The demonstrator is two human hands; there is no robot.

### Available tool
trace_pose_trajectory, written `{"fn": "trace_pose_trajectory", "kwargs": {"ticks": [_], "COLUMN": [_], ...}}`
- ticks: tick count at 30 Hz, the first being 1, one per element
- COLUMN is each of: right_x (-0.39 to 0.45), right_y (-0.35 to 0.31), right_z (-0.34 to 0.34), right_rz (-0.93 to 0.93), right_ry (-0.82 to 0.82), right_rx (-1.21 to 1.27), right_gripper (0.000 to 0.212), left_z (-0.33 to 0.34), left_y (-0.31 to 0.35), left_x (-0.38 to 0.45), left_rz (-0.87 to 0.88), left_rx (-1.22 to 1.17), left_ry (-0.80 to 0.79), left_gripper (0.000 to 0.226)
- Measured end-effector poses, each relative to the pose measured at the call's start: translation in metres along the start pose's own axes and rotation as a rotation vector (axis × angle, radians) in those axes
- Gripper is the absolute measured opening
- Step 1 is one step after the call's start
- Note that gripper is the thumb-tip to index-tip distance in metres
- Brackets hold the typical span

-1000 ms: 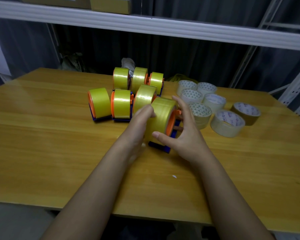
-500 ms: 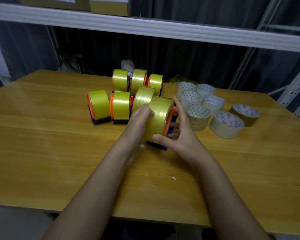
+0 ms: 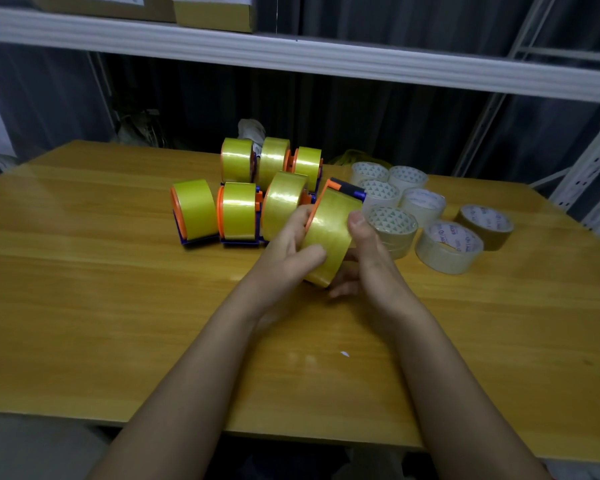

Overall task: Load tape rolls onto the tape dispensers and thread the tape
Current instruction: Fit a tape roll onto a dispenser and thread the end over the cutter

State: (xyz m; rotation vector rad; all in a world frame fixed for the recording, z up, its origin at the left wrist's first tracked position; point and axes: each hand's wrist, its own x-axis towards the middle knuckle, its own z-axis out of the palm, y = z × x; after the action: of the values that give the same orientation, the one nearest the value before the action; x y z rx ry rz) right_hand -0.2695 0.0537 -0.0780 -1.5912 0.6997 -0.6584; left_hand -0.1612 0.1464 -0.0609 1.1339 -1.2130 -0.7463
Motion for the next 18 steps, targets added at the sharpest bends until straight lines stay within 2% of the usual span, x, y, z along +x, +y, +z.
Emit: {"fn": "trace_pose_trajectory", "kwargs": {"ticks": [5, 10, 16, 18], "right_x": [0.001, 0.001, 0.001, 0.001], "right_y": [0.0, 0.002, 0.001, 0.0], "right_z": [-0.001, 0.0, 0.002, 0.003], "right_rz": [0.007, -0.012, -0.014, -0.013], "right_ry": [-0.014, -0.009, 0.023, 0.035], "right_rx": [0.039, 0.003, -0.001, -0.008], "right_gripper": [0.077, 0.091, 0.084, 0.088], "left_z": [0.001, 0.008, 0.012, 0.012], "left_y": [0.002, 0.01, 0.013, 0.013], "left_x": [0.0, -0.001, 0.001, 0.0], "left_rz": [-0.021, -0.037, -0.046, -0.058], "left_rx": [-0.001, -0.007, 0.0, 0.016], "left_ry": [0.012, 0.044, 0.074, 0.045], "left_gripper": [0.032, 0.038, 0.035, 0.035]}}
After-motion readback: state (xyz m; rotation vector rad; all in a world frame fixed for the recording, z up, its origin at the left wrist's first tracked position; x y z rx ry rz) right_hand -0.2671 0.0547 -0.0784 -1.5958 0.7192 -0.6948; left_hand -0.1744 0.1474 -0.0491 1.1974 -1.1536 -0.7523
